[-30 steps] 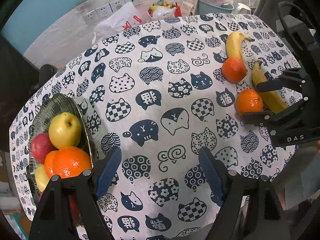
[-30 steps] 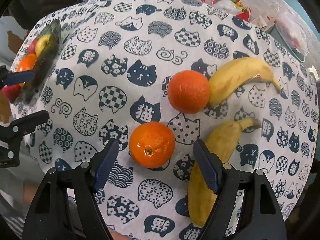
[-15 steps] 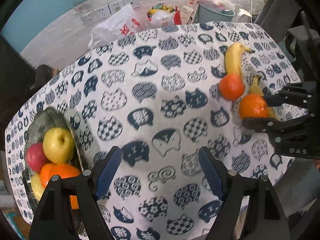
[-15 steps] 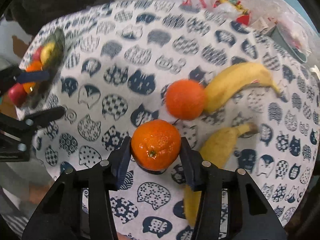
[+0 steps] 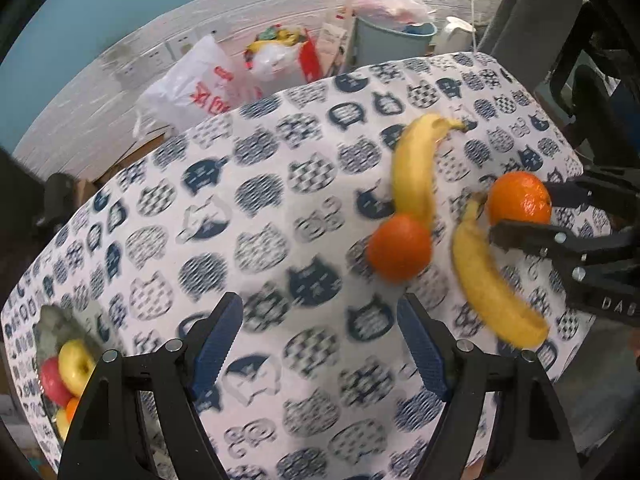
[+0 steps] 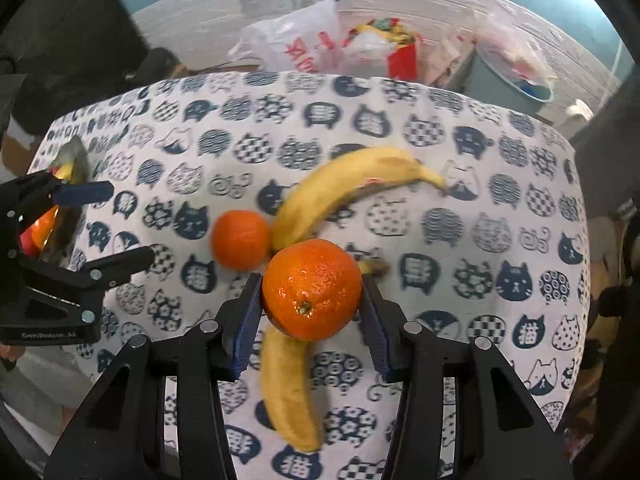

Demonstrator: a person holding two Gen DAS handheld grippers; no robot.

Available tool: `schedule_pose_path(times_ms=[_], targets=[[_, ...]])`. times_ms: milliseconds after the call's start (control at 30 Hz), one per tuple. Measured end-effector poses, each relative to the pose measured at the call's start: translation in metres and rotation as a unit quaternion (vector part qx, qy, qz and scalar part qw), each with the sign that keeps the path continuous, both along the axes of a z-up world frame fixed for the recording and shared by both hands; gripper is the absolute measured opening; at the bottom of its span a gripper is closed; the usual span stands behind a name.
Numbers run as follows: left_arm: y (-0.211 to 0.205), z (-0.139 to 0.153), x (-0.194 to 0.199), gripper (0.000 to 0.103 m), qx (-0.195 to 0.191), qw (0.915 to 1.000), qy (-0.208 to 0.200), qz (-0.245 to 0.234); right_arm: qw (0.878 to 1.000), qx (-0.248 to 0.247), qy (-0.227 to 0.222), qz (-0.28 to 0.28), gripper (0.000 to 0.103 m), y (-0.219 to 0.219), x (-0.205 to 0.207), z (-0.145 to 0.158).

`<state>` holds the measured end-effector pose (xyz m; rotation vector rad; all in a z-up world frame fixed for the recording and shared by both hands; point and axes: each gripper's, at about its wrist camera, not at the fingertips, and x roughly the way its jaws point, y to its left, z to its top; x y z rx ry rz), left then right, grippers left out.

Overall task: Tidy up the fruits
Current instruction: 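Grasp a tangerine with the left tool while the right tool grasps an orange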

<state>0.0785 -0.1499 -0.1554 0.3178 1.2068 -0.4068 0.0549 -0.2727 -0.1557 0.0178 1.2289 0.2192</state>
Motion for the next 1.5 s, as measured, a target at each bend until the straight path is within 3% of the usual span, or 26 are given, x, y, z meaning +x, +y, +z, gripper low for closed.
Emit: schedule_pose_path(times_ms=[100,267,767,867,1033,1200,1500], targets=[[-0.019,-0.003,0.005,0.087,-0.002,0.9999,0.002,-0.011,1.0,0.006,-0.001,-0.014,0.047,-0.015,0.001,0.0],[-0.039,-0.014,0.011,0.087,0.007,0.9995,0.005,-0.03,0.999,0.016,0.004,-0.03,0.047,-0.033,0.004,-0.006],[-0.049,-0.038,0.026,0.087,-0.012,0.9991,0.032,-0.025,0.998,0.034,0.019,-0.056,0.047,-0.05,0.009,-0.019],[-0.049,-0.04,0.028,0.077,-0.016,0.9989,0.035,-0.027,0.998,0.031,0.021,-0.053,0.047,-0.046,0.011,-0.021],[-0.056,-0.045,0.026,0.051,-0.024,0.9973,0.052,-0.044,0.998,0.03,0.025,-0.051,0.047,-0.043,0.012,-0.024],[-0.062,-0.047,0.02,0.049,-0.011,0.9971,0.043,-0.061,0.998,0.03,0.024,-0.046,0.047,-0.039,0.012,-0.024],[-0.044,-0.034,0.018,0.049,-0.013,0.9984,0.028,-0.047,0.999,0.027,0.013,-0.04,0.047,-0.034,0.013,-0.016]])
